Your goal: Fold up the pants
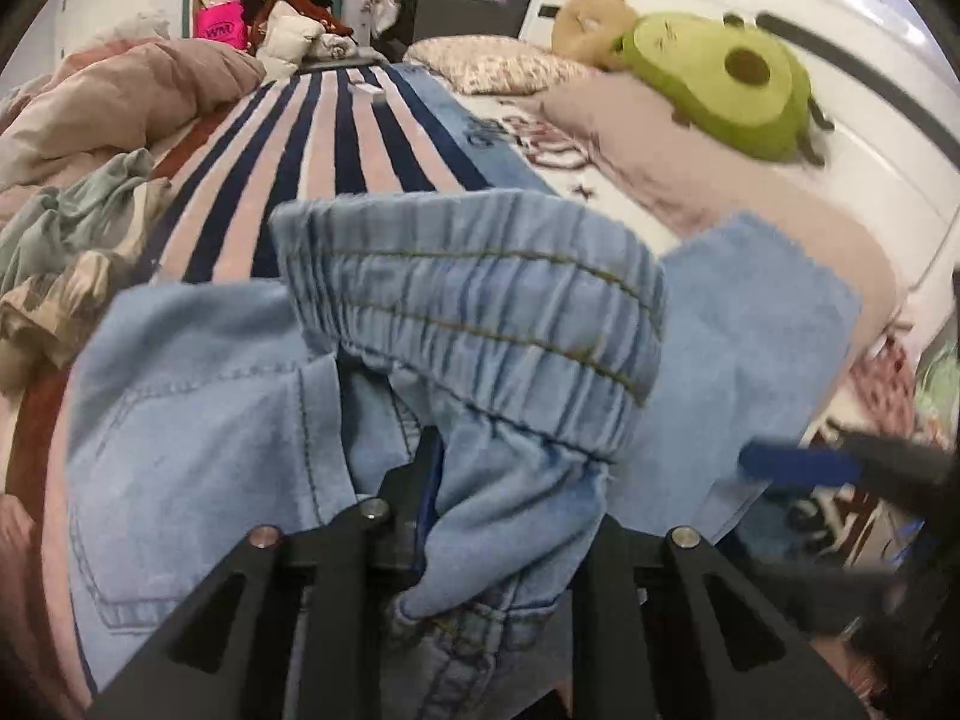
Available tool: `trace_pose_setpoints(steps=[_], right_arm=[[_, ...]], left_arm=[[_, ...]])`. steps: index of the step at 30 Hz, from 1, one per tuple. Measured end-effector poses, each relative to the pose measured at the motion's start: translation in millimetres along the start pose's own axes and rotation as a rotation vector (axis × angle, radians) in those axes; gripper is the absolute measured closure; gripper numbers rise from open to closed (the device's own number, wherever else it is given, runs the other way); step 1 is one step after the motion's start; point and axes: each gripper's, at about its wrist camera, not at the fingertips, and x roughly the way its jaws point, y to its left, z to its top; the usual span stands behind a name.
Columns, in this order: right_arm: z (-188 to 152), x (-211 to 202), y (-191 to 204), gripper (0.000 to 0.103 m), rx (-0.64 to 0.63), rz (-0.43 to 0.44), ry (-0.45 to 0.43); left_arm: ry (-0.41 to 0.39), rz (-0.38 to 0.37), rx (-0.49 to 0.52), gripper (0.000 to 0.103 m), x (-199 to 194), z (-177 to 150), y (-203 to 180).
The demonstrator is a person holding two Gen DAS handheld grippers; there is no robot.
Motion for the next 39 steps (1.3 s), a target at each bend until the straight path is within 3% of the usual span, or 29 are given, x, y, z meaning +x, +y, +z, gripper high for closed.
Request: trace_pose_setpoints(steps=[3, 6, 8, 11, 16, 19, 22, 25, 29, 31, 39], right_arm=[[1.3, -2.1, -6.3, 0.036, 0.014, -0.006, -0.006], [2.3, -4.7, -10.7, 0.036, 0.027, -0.008, -0.014], [4.2, -5.4, -13.9, 0.036, 0.037, -0.01, -0.021], [4.5, -7.5, -15.7, 0.036, 0.042, -0.013, -0.028], [11.8, -8.4, -10.5, 0.035, 0.039, -0.01, -0.05], [20.5, 2.2, 0.0, 0.026, 0.0, -0.016, -0.046], [26.0, 22.2, 4.6, 0.026, -0.009, -0.036, -0.011], [26.4, 43.9, 0.8, 0.026, 0.011, -0.041, 0.046], [20.3, 60.8, -2.4, 0.046, -0.007, -0.056, 0.114], [16.9, 57.5, -1.8, 0.056, -0.046, -0.089, 0.115], [10.9, 30.6, -10.8, 0.061, 0.003, -0.081, 0.057]], left_arm=[[0.008, -0.001, 0.011, 0.08, -5.9, -1.5, 5.1], [0.008, -0.051, -0.047, 0.056, -17.3, -8.7, 8.7], [-0.02, -0.134, -0.075, 0.041, -30.8, -14.0, 12.8], [-0.084, -0.189, -0.101, 0.023, -50.4, -21.1, 13.7], [-0.174, -0.134, -0.157, 0.022, -88.3, -40.7, 43.2], [-0.166, -0.062, -0.179, 0.022, -85.8, -47.5, 58.0], [-0.14, -0.042, -0.237, 0.022, -73.3, -54.6, 71.1], [-0.129, -0.007, -0.232, 0.022, -68.4, -64.5, 74.6], [-0.108, 0.077, -0.216, 0.022, -62.4, -72.8, 78.8], [-0.099, 0.061, -0.245, 0.022, -61.2, -78.5, 83.8], [-0.12, 0.028, -0.235, 0.022, -70.7, -82.5, 76.4]])
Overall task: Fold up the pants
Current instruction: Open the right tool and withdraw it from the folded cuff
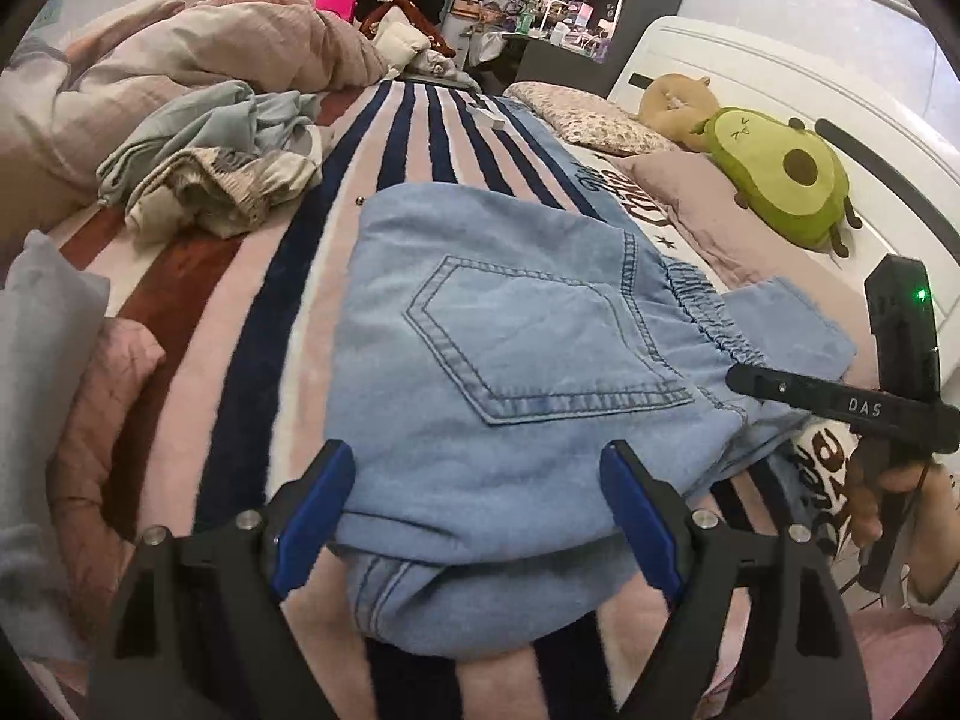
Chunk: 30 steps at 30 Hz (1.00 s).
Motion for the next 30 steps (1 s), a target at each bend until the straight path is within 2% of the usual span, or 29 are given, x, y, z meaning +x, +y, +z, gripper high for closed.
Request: trace_pose_setpoints(steps=[4, 9, 13, 16, 19, 21, 24, 25, 28, 30], right_arm=[[-2.3, 5.2, -4.3, 0.06, 0.014, -0.006, 0.025], [-2.1, -0.6, 2.9, 0.061, -0.037, -0.078, 0.003], [-7.0, -2.2, 0.6, 0.058, -0.017, -0.069, 0.015], [-7.7, -18.5, -1.6, 0.052, -0.013, -0.06, -0.026], [-7.3, -42.3, -7.1, 0.045, -0.007, -0.098, -0.096], [-8.4, -60.5, -18.1, 0.035, 0.035, -0.113, -0.148], [-10.4, -81.5, -33.5, 0.035, 0.085, -0.14, -0.201], [-12.1, -88.8, -38.7, 0.034, 0.099, -0.16, -0.22], [-20.6, -110.5, -58.2, 0.022, 0.142, -0.272, -0.279], [-28.4, -123.5, -72.6, 0.021, 0.188, -0.349, -0.313]], left_arm=[[-0.014, -0.003, 0.01, 0.022, -3.2, 2.6, -11.6], [-0.044, -0.013, 0.043, 0.022, -9.9, 4.0, -27.6], [-0.06, -0.013, 0.057, 0.021, -10.3, 6.3, -36.5], [-0.072, -0.002, 0.062, 0.021, -9.5, 8.5, -38.8], [-0.101, 0.024, 0.07, 0.017, -9.9, 10.5, -43.7], [-0.119, 0.043, 0.076, 0.015, -10.4, 11.0, -48.7], [-0.138, 0.073, 0.086, 0.015, -8.7, 13.4, -54.1], [-0.145, 0.081, 0.086, 0.015, -8.3, 13.9, -55.3], [-0.16, 0.106, 0.085, 0.015, -6.8, 14.8, -57.1], [-0.163, 0.11, 0.083, 0.015, -5.4, 15.2, -57.2]])
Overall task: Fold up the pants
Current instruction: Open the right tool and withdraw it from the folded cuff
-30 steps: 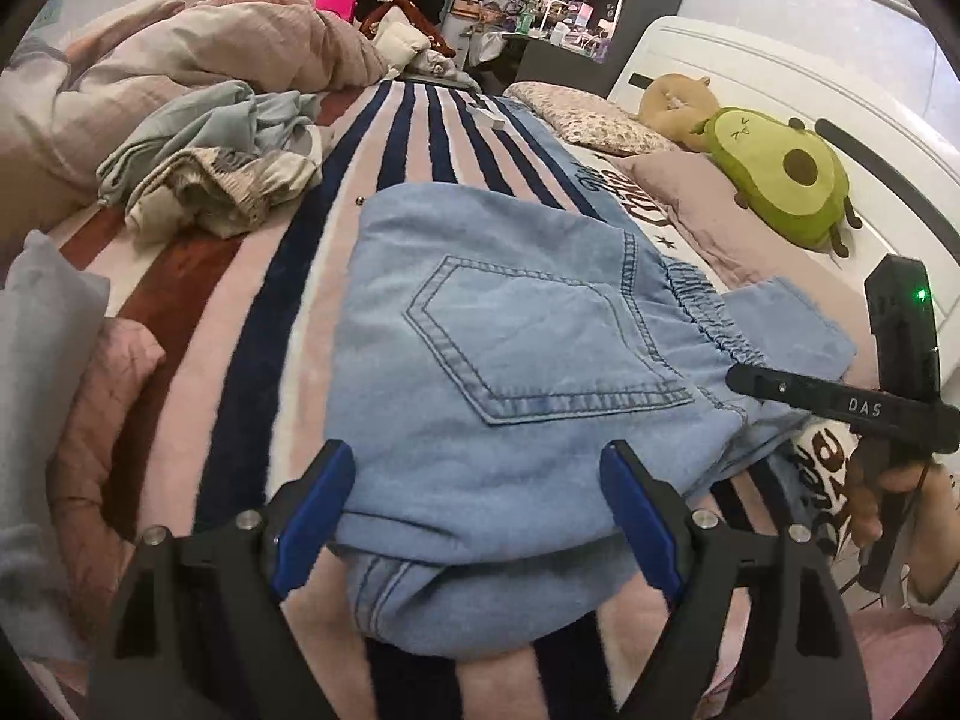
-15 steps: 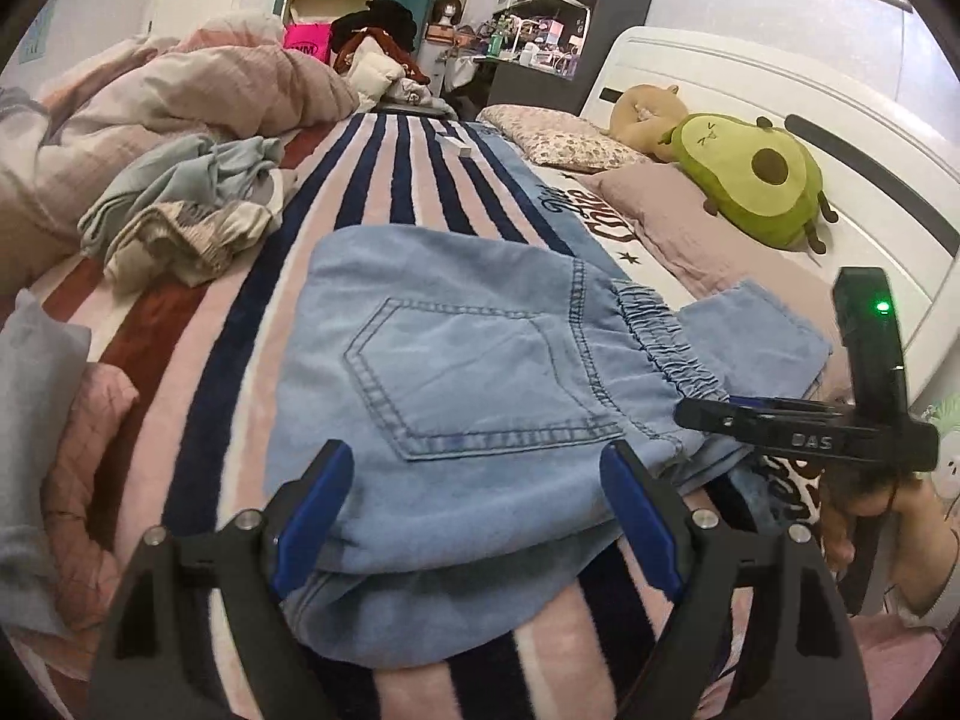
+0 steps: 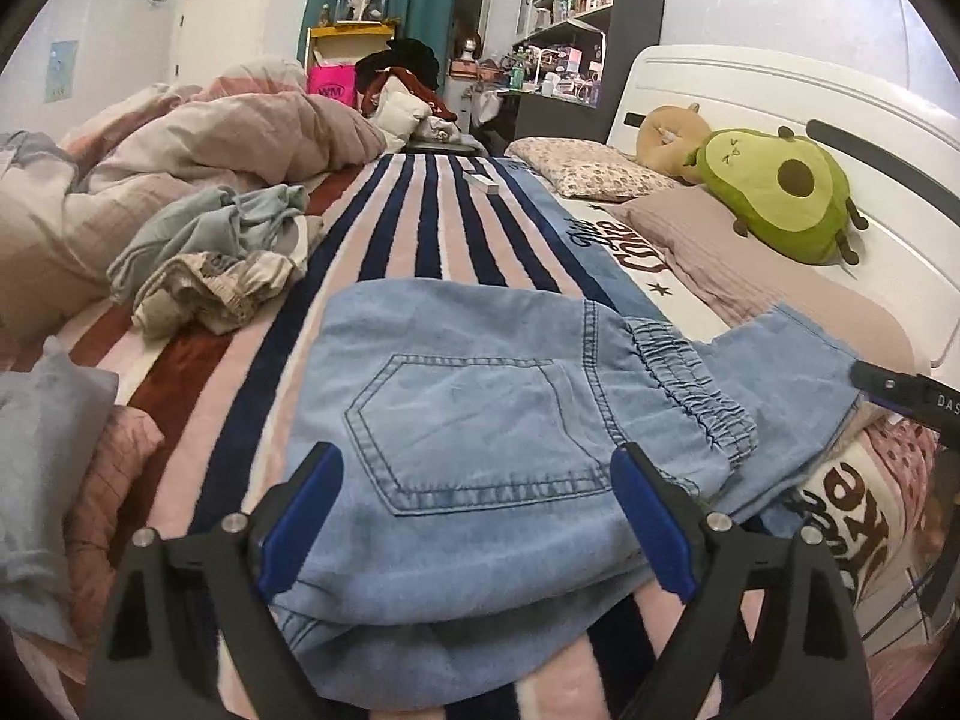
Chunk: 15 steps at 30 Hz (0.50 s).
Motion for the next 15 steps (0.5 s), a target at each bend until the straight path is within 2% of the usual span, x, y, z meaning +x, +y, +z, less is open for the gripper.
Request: trace_pose_setpoints(steps=[3, 9, 13, 15], right_arm=[[-4.2, -6.9, -29.1, 0.021, 0.095, -0.03, -0.001], [-16.9, 10.0, -66.3, 0.021, 0.252, 0.057, 0.071], [-17.6, 28.0, -77.0, 0.021, 0.272, 0.069, 0.074], [-20.1, 38.7, -85.0, 0.021, 0.321, 0.106, 0.092]], left_arm=[[-0.001, -0.011, -0.007, 0.015, 1.6, 0.4, -0.9], [0.0, -0.028, -0.02, 0.014, 2.9, 2.2, -2.7], [0.006, -0.03, -0.018, 0.014, 4.2, 0.3, -4.3], [0.015, -0.027, -0.02, 0.014, 6.5, -1.2, -4.0]])
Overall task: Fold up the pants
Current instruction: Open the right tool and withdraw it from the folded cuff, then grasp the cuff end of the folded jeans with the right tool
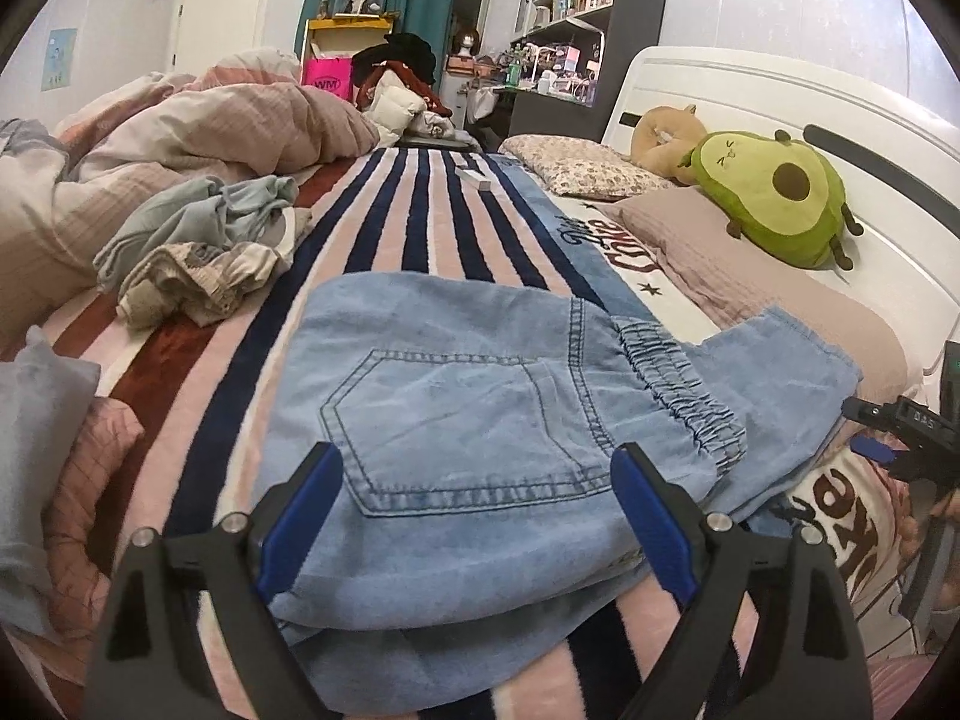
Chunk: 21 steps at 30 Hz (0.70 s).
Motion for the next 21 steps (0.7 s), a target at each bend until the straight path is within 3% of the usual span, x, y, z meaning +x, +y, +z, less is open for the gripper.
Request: trace_pose_setpoints(steps=[4, 12, 17, 21], right_arm=[[1.5, 18.2, -14.2, 0.024, 0.069, 0.084, 0.025], [0.3, 12.4, 2.4, 0.033, 0.051, 0.106, 0.037], [0.9, -9.6, -5.1, 0.033, 0.111, 0.129, -0.033], [5.3, -6.6, -7.8, 0.037, 0.109, 0.089, -0.054]], left_arm=[[0.022, 0.005, -0.007, 0.014, 6.1, -4.1, 3.0], [0.06, 0.022, 0.018, 0.014, 3.9, -17.2, 14.7], [0.056, 0.032, -0.022, 0.014, -5.4, -19.2, 31.0], [0.053, 0.025, -0.033, 0.014, -5.5, -19.2, 33.4]])
